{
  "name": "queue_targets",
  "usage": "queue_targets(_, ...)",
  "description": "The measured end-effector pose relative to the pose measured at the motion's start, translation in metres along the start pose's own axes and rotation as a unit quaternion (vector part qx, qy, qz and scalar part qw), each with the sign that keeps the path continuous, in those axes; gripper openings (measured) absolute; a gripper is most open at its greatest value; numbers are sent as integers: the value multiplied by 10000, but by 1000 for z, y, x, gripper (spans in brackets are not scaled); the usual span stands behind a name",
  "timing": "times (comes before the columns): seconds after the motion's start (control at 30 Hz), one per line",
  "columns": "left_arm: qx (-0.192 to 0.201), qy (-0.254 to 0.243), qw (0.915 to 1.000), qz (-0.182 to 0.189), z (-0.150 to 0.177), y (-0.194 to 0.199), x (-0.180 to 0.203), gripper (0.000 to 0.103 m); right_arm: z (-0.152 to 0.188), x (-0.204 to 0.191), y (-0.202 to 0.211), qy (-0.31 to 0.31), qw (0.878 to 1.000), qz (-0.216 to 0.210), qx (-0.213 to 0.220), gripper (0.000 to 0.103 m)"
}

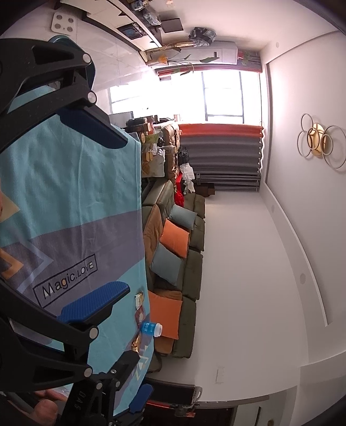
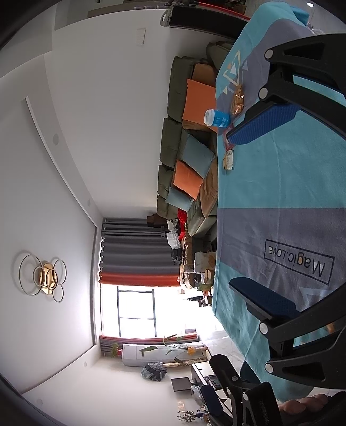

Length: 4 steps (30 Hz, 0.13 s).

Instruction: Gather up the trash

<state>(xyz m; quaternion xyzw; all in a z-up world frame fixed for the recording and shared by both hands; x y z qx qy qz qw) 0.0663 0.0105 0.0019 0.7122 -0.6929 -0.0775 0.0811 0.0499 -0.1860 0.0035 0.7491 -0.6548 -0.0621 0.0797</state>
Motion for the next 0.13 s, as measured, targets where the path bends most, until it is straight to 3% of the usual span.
queue_targets(0.13,-49,-13,10000,36,-2,-7,-4,98,-2,10,-6,-80,9999,81,-15,96)
Point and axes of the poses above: each gripper's, at about its wrist camera, not at the fingertips, and y roughly against the way its jaws point, x to its right, z to its underside, the point moved 5 cm from there along -y, roughly the way its jaws point, and after that the axes turned 2 degrees about -x, right-handed, at the moved point
